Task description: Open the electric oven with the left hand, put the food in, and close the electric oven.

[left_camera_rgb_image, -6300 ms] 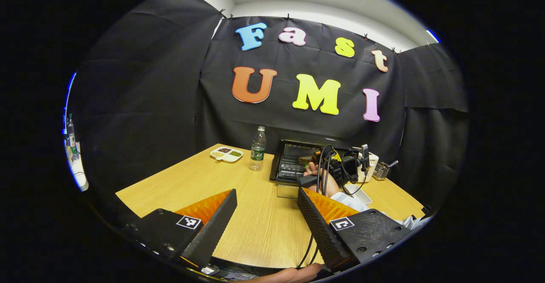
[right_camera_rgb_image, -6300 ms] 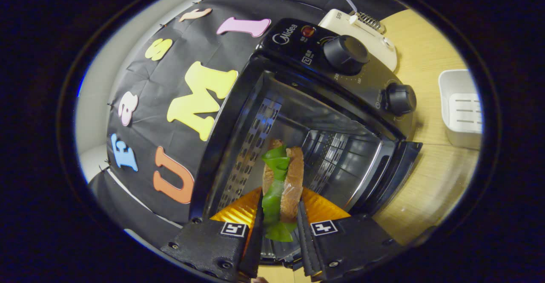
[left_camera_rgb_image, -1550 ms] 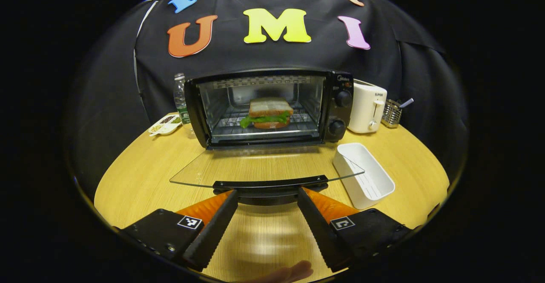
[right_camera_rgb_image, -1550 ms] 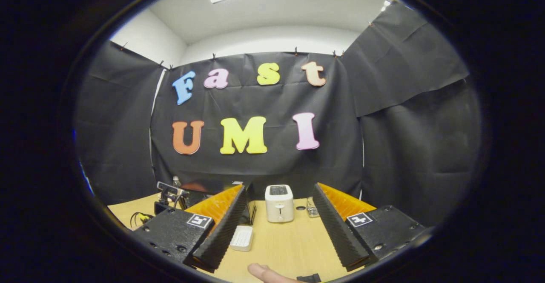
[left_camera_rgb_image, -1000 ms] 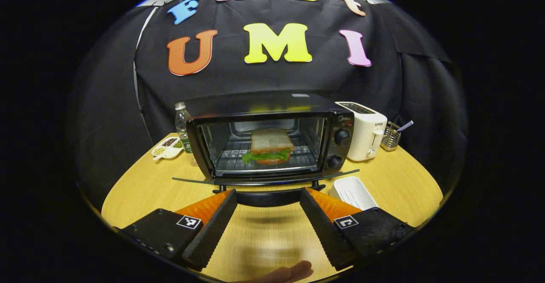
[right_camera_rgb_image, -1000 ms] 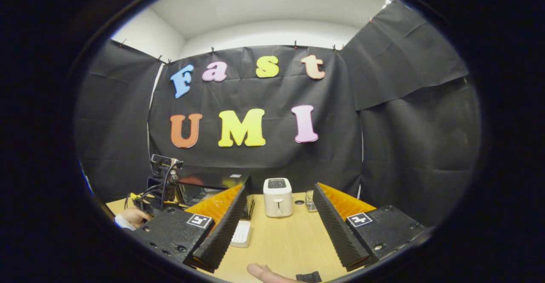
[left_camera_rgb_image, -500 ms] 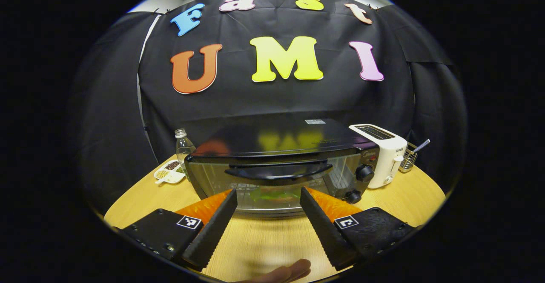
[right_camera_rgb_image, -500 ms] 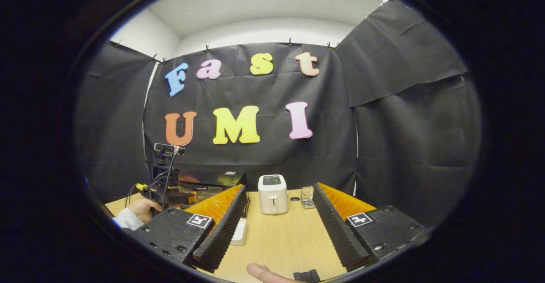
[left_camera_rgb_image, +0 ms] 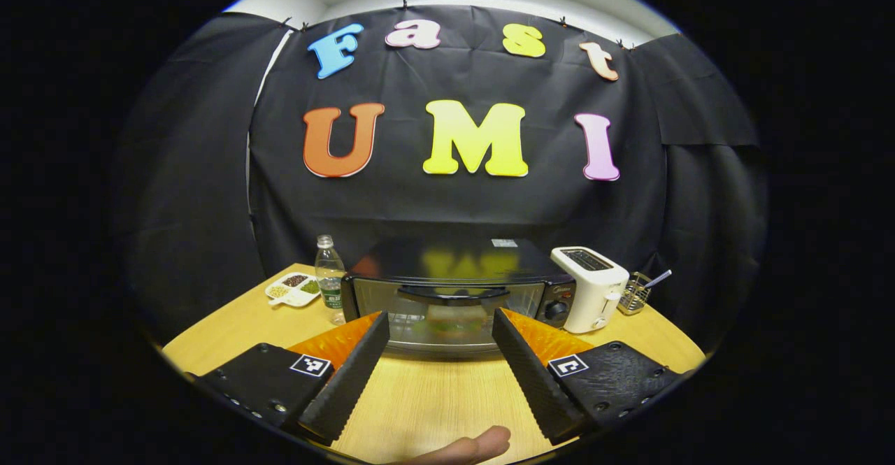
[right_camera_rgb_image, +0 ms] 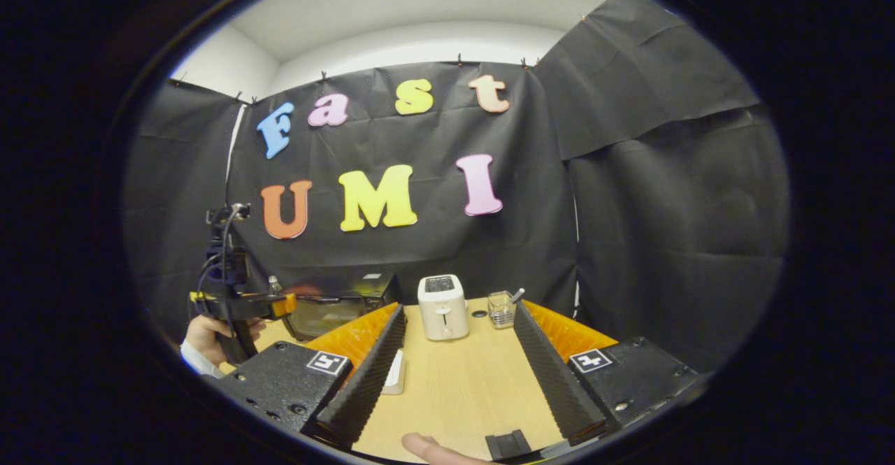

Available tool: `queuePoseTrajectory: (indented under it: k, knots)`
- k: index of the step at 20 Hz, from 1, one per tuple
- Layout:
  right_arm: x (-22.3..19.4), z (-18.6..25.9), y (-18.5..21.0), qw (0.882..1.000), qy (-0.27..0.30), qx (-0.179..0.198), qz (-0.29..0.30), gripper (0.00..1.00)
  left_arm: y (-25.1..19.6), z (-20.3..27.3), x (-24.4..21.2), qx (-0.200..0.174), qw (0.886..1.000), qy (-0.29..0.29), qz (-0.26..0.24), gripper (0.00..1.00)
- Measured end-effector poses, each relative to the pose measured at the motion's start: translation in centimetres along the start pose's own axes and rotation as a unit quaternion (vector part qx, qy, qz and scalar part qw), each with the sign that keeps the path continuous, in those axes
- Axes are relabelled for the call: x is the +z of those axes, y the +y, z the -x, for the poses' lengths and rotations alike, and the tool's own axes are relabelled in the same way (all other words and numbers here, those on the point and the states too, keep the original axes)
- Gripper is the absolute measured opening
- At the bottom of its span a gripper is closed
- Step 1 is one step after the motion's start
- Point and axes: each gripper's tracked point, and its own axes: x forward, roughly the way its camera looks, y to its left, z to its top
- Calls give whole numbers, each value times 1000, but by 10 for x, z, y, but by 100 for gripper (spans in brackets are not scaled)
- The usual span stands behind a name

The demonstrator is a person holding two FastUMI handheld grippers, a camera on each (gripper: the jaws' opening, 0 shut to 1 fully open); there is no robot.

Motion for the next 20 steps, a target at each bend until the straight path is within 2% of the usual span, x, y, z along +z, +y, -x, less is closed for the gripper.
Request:
queuePoseTrajectory:
  k: [7,8,9,11,12,13,14,15,16,20]
  knots:
    - [24,34,8,999,-37,4,3,100,-2,115,47,17,998,-50,-14,97]
    - [25,39,12,999,-38,10,2,89,-1,133,53,20,998,-58,-16,97]
    - [27,44,13,999,-41,12,1,100,-1,148,63,22,997,-71,-17,97]
    - [29,50,11,999,-44,10,3,100,-6,179,82,15,995,-100,-13,97]
    - [30,54,9,999,-46,8,4,89,-10,191,90,9,993,-114,-8,97]
    - [33,58,9,999,-49,9,6,89,-11,202,95,5,993,-118,0,96]
    - [36,62,10,998,-55,12,6,100,-11,213,95,2,993,-119,5,96]
    - [41,65,11,998,-62,14,5,100,-9,221,97,3,993,-121,4,97]
    - [43,66,10,998,-67,14,4,89,-6,229,96,5,993,-118,0,97]
    - [42,72,8,997,-69,19,7,89,-8,256,79,-4,994,-104,14,96]
